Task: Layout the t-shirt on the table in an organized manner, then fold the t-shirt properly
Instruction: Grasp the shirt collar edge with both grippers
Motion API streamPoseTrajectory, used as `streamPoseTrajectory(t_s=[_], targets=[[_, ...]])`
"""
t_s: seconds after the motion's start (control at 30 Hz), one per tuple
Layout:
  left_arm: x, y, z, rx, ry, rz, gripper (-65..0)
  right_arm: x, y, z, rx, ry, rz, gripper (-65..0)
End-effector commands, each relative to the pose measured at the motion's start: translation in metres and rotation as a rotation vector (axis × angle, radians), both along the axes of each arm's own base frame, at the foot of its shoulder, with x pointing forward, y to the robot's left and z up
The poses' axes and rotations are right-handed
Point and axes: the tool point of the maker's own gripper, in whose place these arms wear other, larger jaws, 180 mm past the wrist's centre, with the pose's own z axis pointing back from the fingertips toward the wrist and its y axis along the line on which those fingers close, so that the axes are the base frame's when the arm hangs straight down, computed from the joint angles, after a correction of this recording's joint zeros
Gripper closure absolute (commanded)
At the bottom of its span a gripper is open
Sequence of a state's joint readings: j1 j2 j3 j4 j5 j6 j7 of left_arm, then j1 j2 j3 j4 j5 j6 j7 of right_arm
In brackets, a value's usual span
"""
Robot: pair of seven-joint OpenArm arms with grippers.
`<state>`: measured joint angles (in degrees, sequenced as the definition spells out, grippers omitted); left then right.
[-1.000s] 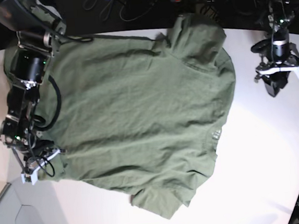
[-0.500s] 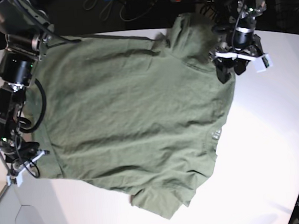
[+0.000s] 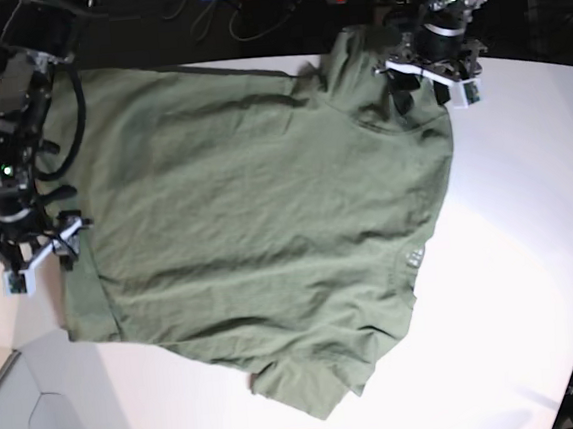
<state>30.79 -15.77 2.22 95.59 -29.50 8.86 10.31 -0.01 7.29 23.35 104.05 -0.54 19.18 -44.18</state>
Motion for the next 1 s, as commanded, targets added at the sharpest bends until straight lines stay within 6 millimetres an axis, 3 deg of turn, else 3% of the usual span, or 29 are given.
streamPoseTrajectory(t_s=[0.0,0.1,0.33,0.47,0.67,0.8,0.97], targets=[[-0.004,-0.003,-0.005,0.005,0.024,-0.022,-38.8,0.000,0.001,0.019,-0.024,-0.061,0.010,-45.9],[-0.010,-0.013,-0.013,0.025,0.043,-0.060,-34.4,-0.030,0.009,0.006,-0.032,-0.013,0.019,-45.9],[0.004,-0.012,-0.005,0.027,0.010,-0.058,0.0,-0.101,0.017,-0.051,-0.012,0.198,0.023,-45.8],[0.013,-0.014,0.008,0.025,-0.033,-0.063,-0.5,-0.126,0.020,-0.069,-0.004,0.275,0.040,-45.2],[0.031,-0.024,0.048,0.006,-0.140,-0.081,-0.2,-0.158,0.044,-0.093,-0.022,0.484,0.259,-36.5],[0.039,-0.023,0.074,0.005,-0.209,-0.081,-0.2,-0.169,0.044,-0.109,0.006,0.533,0.249,-37.0],[0.046,-0.016,0.091,0.011,-0.255,-0.063,-0.2,-0.184,0.042,-0.140,0.065,0.620,0.232,-40.5]])
